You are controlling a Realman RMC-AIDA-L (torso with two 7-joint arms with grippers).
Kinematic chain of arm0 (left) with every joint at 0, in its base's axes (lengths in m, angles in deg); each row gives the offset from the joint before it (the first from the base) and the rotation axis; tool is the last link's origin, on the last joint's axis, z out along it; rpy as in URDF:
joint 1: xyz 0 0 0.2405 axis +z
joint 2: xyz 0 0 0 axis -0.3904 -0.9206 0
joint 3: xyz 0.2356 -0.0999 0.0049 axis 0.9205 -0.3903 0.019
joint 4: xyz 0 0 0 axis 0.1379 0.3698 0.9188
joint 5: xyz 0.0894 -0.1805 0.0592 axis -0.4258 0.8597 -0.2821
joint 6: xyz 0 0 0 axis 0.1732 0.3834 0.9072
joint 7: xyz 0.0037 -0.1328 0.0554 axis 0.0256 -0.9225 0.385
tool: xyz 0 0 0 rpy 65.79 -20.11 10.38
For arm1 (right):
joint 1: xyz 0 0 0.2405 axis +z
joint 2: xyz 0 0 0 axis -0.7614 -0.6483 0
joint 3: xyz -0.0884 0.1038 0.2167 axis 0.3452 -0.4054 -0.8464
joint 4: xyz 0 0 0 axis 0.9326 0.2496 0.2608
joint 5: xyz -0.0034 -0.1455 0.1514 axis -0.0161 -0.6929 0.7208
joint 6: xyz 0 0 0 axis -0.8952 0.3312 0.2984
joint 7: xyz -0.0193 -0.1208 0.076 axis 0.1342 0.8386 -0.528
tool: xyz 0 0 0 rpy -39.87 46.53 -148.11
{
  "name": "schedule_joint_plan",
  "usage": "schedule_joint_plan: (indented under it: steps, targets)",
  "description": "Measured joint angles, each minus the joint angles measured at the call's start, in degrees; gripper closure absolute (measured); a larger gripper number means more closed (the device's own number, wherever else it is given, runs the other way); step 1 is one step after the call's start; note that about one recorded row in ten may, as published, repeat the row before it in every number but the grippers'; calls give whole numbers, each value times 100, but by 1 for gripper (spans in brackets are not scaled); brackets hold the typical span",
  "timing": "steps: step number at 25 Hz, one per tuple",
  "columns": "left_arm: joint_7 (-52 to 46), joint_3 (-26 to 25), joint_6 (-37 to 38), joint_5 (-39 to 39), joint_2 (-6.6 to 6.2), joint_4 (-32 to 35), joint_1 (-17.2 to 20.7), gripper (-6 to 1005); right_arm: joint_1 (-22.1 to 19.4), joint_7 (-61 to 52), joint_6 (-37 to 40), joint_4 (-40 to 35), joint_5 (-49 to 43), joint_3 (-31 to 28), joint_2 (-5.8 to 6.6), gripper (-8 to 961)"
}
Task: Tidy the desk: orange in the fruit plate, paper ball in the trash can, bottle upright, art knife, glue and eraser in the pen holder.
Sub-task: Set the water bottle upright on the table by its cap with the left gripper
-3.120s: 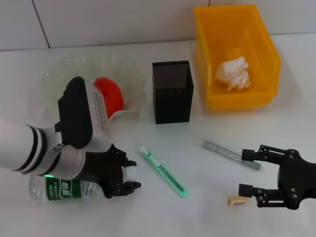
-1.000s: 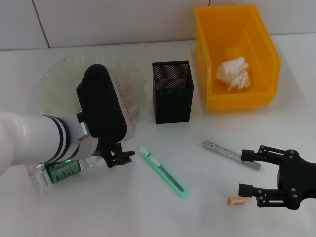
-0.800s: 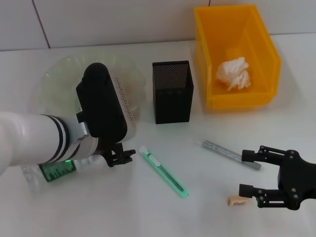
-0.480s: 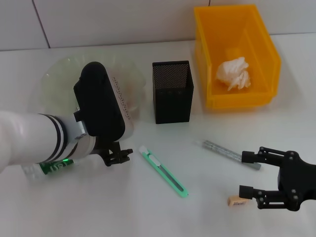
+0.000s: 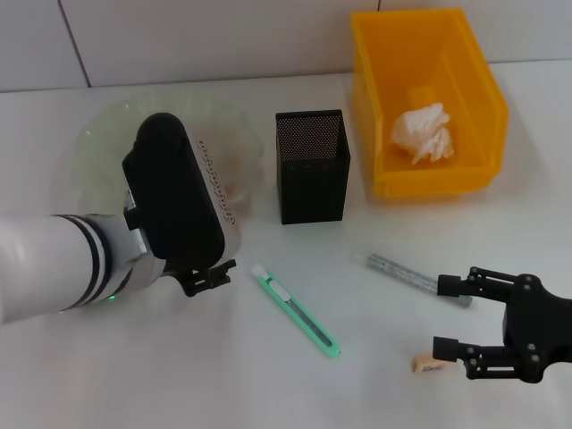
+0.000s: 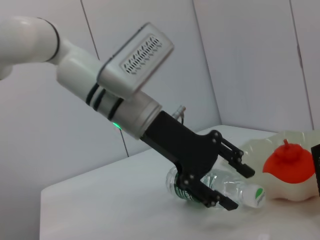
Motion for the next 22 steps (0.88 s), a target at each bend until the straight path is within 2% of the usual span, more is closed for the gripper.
schedule_joint_plan:
  steps: [13, 22]
  targets:
    - [31, -55, 279, -226, -30, 841, 747, 365, 4, 0, 8, 0, -10, -1, 11, 121]
    - [-93, -159, 539, -597, -25, 887, 885, 364, -7, -6, 9, 0, -18, -1, 24, 121]
